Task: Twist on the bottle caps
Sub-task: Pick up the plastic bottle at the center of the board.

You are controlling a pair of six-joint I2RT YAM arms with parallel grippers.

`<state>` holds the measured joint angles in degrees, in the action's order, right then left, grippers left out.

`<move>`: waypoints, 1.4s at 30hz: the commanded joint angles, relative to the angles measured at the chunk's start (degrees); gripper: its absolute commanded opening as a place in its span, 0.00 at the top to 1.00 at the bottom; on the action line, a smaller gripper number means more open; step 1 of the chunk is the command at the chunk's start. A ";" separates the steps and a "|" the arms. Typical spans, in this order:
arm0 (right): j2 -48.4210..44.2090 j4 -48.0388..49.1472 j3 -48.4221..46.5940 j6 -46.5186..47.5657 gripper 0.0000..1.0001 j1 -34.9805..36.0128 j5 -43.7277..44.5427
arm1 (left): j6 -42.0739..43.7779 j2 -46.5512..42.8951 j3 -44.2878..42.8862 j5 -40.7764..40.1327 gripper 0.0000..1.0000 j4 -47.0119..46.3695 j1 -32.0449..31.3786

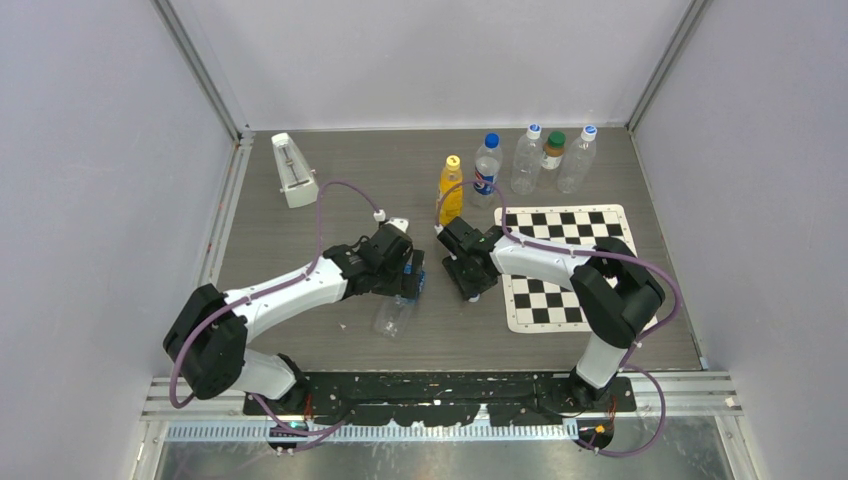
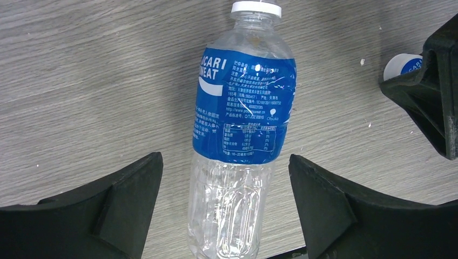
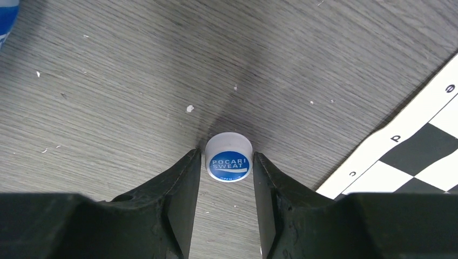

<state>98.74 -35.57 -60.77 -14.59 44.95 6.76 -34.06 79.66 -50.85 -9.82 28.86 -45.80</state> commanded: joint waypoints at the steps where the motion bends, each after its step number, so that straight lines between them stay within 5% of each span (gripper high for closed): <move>1: -2.66 1.00 -1.12 -1.17 0.53 0.16 -0.76 | -0.31 0.50 -1.32 0.65 0.11 -2.58 -0.26; 9: -3.32 0.77 -0.74 -1.49 0.57 -0.01 0.23 | -0.41 1.14 -1.18 1.42 0.16 -3.00 -0.32; 16: -4.06 0.77 -0.16 -1.32 0.77 -0.30 0.36 | -0.35 2.54 -1.18 2.42 0.18 -3.61 -0.29; 25: -7.69 0.37 0.33 -0.42 0.82 -0.60 -0.69 | 0.30 6.63 -1.71 1.73 0.20 -3.44 -0.34; 38: -16.32 -1.70 -1.09 2.44 0.84 -1.81 -5.64 | 7.42 0.14 1.12 -0.56 0.60 -9.28 -0.27; 42: -20.08 -3.91 -4.19 3.97 0.84 -3.44 -9.96 | 12.64 -7.13 3.90 0.39 0.62 -13.53 -0.28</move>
<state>83.72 -37.50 -60.66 -12.88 42.92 1.10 -27.88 80.29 -48.56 -8.95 22.41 -45.82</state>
